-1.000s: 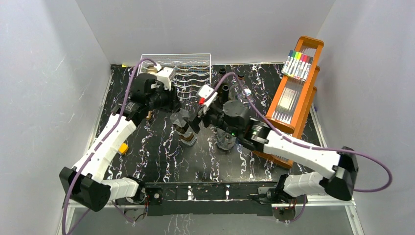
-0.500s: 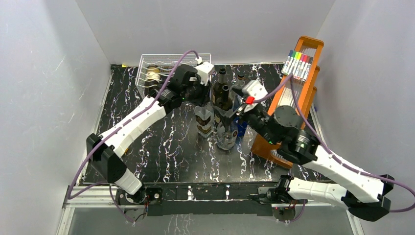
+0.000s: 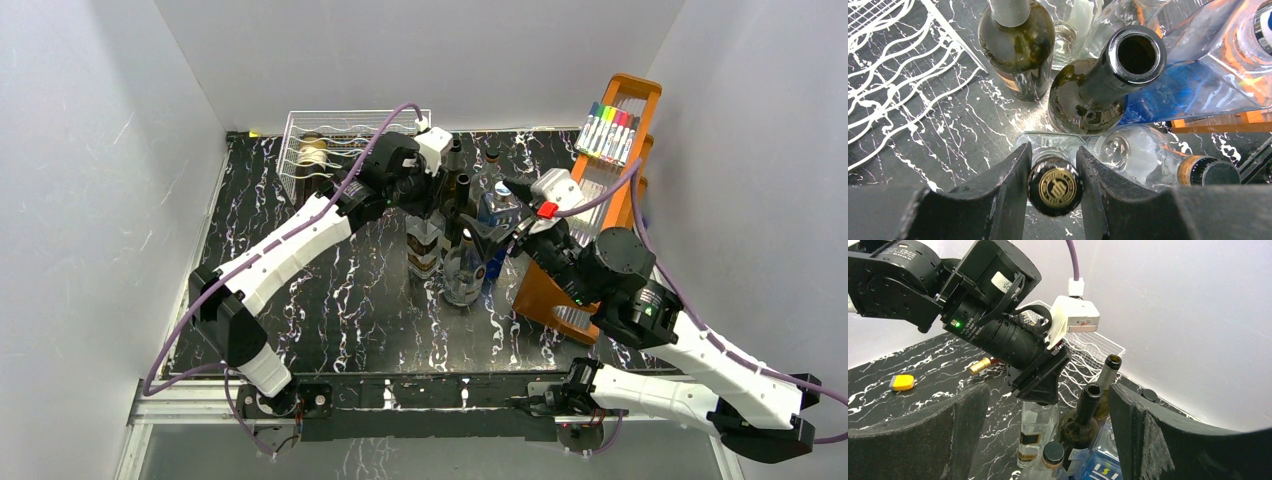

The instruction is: Take the wine bottle off the wine rack

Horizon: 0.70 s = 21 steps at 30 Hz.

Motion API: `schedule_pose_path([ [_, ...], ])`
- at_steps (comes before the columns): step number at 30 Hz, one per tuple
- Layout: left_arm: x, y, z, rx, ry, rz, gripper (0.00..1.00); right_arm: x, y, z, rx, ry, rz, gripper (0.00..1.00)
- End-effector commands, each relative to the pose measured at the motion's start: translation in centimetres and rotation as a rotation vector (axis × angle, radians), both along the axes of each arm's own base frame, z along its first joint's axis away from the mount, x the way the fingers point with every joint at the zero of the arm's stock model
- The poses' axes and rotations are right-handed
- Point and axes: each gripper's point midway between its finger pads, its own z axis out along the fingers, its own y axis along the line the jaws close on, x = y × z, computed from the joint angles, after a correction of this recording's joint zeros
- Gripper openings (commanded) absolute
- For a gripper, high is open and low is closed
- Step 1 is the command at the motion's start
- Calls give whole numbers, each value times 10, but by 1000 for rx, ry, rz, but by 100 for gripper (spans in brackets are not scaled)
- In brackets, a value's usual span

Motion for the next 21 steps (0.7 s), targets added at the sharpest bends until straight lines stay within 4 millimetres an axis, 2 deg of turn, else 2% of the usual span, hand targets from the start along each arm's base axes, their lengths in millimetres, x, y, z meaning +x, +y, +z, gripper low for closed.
schedule_pose_path([
  [1,-9,6,15,-12,-10,-4,42,2,0,3,13,-10,-11,98],
  [5,-15,16,22,1,-28,2,59,1,1,3,9,-11,-4,98],
  [13,-25,55,39,35,-99,76,73,3,0,-1,-6,-10,-18,98],
  [16,-24,75,40,53,-108,124,76,4,2,-3,-12,-8,-19,98],
  [17,-25,86,47,44,-126,145,77,5,3,-5,-16,-7,-18,98],
  [21,-13,135,50,8,-133,261,81,6,8,-9,-28,-4,-13,98],
])
